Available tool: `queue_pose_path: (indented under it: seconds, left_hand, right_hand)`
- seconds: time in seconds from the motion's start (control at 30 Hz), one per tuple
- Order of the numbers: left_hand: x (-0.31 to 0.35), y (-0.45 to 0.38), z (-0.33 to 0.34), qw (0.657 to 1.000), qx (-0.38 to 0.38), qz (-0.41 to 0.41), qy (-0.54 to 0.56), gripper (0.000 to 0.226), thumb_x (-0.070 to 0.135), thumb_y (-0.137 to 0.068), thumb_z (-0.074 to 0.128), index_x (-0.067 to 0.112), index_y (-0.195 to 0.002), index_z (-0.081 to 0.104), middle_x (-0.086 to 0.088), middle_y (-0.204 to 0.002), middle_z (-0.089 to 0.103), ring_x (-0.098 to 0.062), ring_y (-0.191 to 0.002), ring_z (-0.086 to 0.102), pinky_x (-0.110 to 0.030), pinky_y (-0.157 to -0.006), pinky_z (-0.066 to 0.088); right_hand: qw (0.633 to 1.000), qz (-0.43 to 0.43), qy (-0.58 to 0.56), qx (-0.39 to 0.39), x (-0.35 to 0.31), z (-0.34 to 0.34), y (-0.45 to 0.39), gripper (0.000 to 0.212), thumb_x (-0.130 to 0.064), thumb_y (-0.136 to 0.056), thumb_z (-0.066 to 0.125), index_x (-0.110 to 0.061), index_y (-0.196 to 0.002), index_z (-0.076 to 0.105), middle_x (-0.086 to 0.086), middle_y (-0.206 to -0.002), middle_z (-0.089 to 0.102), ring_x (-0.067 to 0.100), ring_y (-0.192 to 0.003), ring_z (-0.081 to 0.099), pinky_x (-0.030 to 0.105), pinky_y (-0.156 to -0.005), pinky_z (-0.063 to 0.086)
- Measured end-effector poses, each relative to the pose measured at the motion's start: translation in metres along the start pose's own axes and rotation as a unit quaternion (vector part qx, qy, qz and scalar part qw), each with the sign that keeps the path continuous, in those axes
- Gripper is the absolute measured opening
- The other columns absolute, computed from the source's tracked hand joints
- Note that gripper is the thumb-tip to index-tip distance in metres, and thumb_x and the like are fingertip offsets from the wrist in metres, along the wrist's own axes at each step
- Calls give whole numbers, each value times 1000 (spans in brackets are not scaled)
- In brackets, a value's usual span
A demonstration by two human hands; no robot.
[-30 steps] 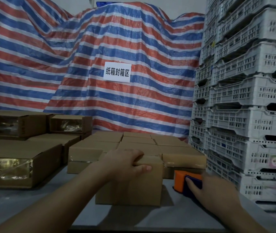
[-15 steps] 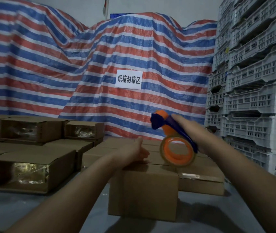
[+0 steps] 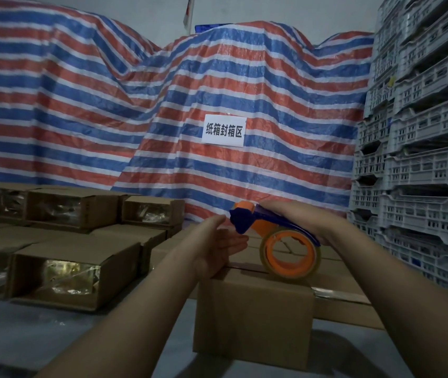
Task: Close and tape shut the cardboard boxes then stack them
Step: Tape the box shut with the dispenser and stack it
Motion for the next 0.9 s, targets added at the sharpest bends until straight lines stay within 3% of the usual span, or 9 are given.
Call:
queue_pose_path:
  seconds: [0.1, 0.17, 0.23, 0.3, 0.47, 0.57, 0.7, 0.83, 0.9]
  left_hand:
    - [1, -1, 2, 1000, -6, 2, -16, 31, 23, -101, 51, -2, -116, 60, -5, -59, 65, -23, -86, 72, -21, -76, 50]
    - [0, 1, 1, 1000, 10, -8, -24, 19, 16, -99, 52, 4, -86, 58, -10, -74, 70, -23, -98, 71, -15, -56, 44]
    - [-1, 3, -2, 999, 36, -9, -30, 13, 10, -97, 53, 2, -88, 57, -16, -99, 72, -20, -97, 70, -11, -42, 36]
    - [-1, 3, -3, 998, 40, -4, -38, 10, 6, -96, 52, 4, -87, 56, -16, -98, 70, -13, -80, 70, -12, -38, 34]
    - [-1, -1, -6, 993, 61, 10, -98, 18, 4, -94, 44, 10, -80, 54, -7, -82, 60, -2, -47, 55, -22, -65, 37]
    - [-5, -7, -13, 991, 101, 16, -86, 23, 8, -96, 43, 13, -75, 52, -1, -62, 54, -10, -59, 56, -33, -85, 46]
    - [-8, -7, -20, 984, 173, 24, -30, 18, 3, -92, 45, 12, -80, 53, 3, -45, 57, -22, -73, 59, -44, -83, 50]
    - [-8, -6, -25, 973, 220, 48, 56, 17, -8, -90, 43, 5, -86, 53, -8, -71, 57, -19, -67, 57, -44, -81, 54]
    - [-7, -7, -27, 973, 214, 56, 69, 23, -10, -91, 38, 5, -78, 50, -7, -68, 50, -16, -61, 52, -38, -81, 50]
  right_hand:
    - [1000, -11, 0, -4, -2, 0, 3, 55, -67, -93, 50, -16, -104, 69, 5, -84, 74, 17, -70, 65, 35, -79, 52]
    - [1000, -12, 2, -1, -3, 1, 5, 54, -66, -95, 49, -17, -104, 69, 2, -82, 74, 15, -68, 65, 33, -78, 52]
    - [1000, -6, 0, -1, -4, 1, 7, 53, -65, -96, 49, -17, -105, 69, 2, -81, 74, 15, -68, 66, 31, -75, 52]
    - [1000, -1, 1, -4, -6, 1, 8, 52, -64, -97, 48, -16, -105, 69, 1, -81, 74, 13, -66, 65, 28, -72, 52]
    - [998, 39, 28, -32, -11, -1, 7, 53, -61, -97, 50, -12, -109, 67, 3, -80, 74, 12, -63, 66, 24, -67, 53]
    - [995, 64, 55, -52, -9, -9, 10, 49, -57, -100, 49, -11, -108, 65, 2, -75, 72, 10, -58, 64, 21, -61, 52]
    - [992, 86, 0, -89, -1, -13, 16, 41, -49, -103, 48, -11, -101, 63, 1, -69, 68, 8, -51, 60, 18, -51, 49]
    - [992, 80, 15, -95, -8, -8, 13, 40, -50, -102, 49, -12, -103, 63, 1, -69, 68, 8, -52, 60, 18, -51, 49]
    - [992, 71, 33, -96, -12, -1, 11, 39, -51, -102, 49, -15, -104, 64, 0, -70, 69, 8, -54, 62, 20, -56, 51]
Point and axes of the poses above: each hand's wrist, its own y-axis away from the middle knuckle, its own z-axis out of the palm, x = y × z, the point moved 7 cm from there along -y, towards the middle knuckle
